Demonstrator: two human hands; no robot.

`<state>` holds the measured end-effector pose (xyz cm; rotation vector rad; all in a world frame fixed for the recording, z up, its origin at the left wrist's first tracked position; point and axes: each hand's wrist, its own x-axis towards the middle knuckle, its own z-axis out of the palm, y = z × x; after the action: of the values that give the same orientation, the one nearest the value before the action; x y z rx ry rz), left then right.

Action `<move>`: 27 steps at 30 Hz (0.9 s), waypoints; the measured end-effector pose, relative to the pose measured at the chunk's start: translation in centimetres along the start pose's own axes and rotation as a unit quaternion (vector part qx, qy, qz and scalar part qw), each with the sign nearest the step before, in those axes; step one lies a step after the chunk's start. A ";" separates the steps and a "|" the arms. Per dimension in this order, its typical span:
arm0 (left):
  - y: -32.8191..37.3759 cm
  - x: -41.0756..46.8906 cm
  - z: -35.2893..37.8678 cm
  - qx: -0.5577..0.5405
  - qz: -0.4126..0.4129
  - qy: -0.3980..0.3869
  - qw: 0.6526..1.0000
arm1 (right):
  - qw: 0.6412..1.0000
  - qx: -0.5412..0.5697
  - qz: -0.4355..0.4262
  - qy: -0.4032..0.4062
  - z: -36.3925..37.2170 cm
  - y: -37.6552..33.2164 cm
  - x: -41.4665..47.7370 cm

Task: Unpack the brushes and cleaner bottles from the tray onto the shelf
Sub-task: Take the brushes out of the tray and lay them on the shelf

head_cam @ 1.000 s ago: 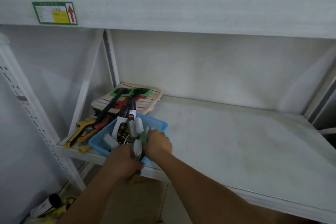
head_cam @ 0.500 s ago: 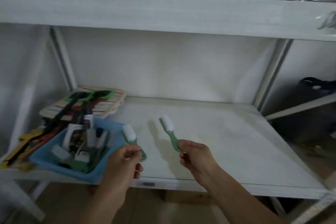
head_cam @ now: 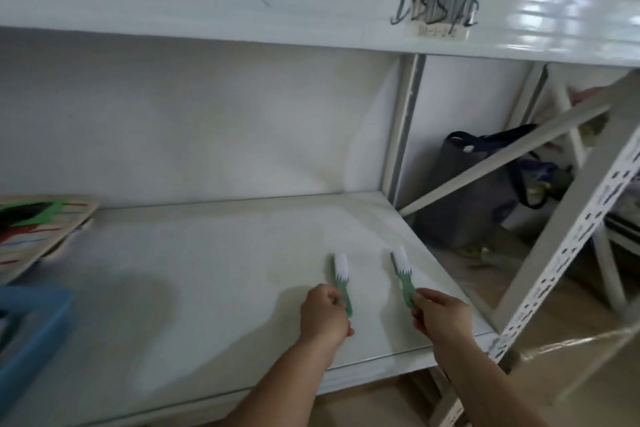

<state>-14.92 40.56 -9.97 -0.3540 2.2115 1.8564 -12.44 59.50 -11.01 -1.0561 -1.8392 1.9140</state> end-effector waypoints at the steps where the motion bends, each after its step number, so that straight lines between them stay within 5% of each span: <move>1: 0.0 0.8 0.7 0.020 0.010 0.008 1.000 | 1.000 -0.012 -0.004 0.005 0.1 0.1 0.5; 9: 0.2 0.3 1.7 0.170 0.079 -0.009 0.982 | 0.994 -0.101 -0.034 0.010 0.9 0.5 0.9; 16: -0.2 -5.0 -8.3 0.136 0.116 0.000 0.984 | 0.971 -0.141 -0.171 -0.085 4.9 -0.9 -7.4; 27: -3.7 -8.9 -34.9 0.202 0.112 0.350 0.908 | 0.841 -0.245 -0.296 -0.382 24.6 0.6 -24.5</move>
<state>-6.03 5.84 -4.57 -0.8109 3.1514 1.4315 -11.67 25.15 -6.09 0.3156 -2.7345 1.5847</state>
